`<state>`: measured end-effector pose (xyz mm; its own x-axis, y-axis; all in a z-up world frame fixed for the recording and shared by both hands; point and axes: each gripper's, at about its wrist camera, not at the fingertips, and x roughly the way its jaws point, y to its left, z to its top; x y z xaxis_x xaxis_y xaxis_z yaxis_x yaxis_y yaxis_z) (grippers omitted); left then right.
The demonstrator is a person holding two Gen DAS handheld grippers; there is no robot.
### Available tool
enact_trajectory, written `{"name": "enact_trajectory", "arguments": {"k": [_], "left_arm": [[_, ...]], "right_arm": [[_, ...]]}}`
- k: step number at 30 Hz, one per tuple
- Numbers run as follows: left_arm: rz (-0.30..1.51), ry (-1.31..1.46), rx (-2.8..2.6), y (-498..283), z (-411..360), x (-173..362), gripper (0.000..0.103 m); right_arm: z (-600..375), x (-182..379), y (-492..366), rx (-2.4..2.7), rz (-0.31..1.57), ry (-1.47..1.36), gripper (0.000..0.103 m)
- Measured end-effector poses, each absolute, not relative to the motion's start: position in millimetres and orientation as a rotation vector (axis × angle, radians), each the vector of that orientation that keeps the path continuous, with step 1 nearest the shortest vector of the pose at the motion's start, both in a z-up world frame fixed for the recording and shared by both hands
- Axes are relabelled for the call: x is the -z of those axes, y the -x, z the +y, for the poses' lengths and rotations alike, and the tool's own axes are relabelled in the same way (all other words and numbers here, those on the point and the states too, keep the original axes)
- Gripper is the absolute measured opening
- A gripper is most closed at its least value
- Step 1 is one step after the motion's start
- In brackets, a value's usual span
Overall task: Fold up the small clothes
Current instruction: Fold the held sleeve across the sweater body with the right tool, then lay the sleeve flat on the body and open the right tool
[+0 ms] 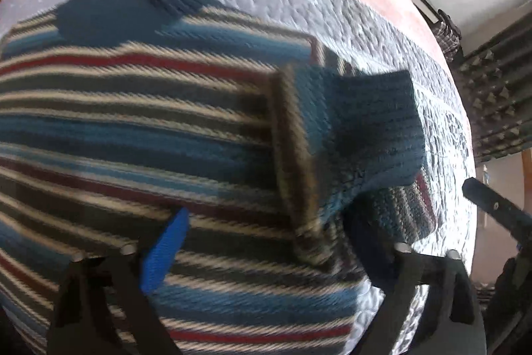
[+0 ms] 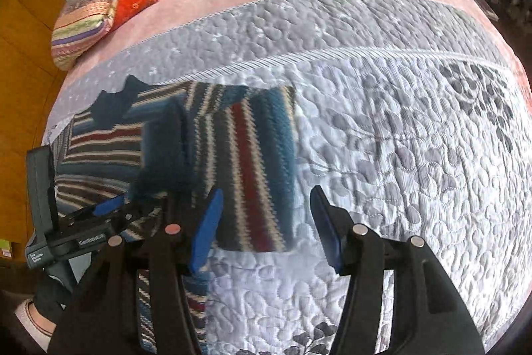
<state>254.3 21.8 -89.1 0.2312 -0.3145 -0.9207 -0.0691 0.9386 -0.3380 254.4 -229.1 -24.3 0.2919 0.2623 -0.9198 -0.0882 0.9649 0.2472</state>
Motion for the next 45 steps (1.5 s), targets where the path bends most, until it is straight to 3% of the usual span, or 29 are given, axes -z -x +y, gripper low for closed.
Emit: {"name": "enact_trajectory", "arguments": {"k": [3, 7, 8, 19, 24, 33, 41, 45], "left_arm": [[1.332, 0.308, 0.157, -258.1, 13.7, 92.2, 0.069], [1.295, 0.314, 0.224, -257.3, 5.7, 81.9, 0.017], [1.281, 0.311, 0.226, -256.5, 5.8, 76.5, 0.014], [1.075, 0.267, 0.222, -253.6, 91.1, 15.2, 0.012], [1.073, 0.288, 0.160, -255.0, 135.7, 21.5, 0.012], [1.129, 0.309, 0.103, -250.5, 176.9, 61.6, 0.013], [1.062, 0.500, 0.043, -246.9, 220.9, 72.4, 0.022], [1.073, 0.444, 0.013, -243.0, 239.3, 71.1, 0.028]], "right_arm": [[-231.6, 30.1, -255.6, -0.224, 1.264, -0.158, 0.055], [-235.9, 31.5, -257.7, -0.200, 1.260, -0.166, 0.055], [-236.4, 30.9, -258.5, -0.195, 1.259, -0.169, 0.055], [-214.7, 44.9, -258.4, -0.292, 1.297, -0.264, 0.055], [-171.4, 57.1, -256.9, -0.362, 1.333, -0.236, 0.053], [-129.7, 84.1, -258.7, -0.332, 1.379, -0.152, 0.040], [-128.9, 90.0, -258.1, -0.341, 1.381, -0.170, 0.038], [-132.2, 89.9, -258.6, -0.342, 1.384, -0.175, 0.038]]}}
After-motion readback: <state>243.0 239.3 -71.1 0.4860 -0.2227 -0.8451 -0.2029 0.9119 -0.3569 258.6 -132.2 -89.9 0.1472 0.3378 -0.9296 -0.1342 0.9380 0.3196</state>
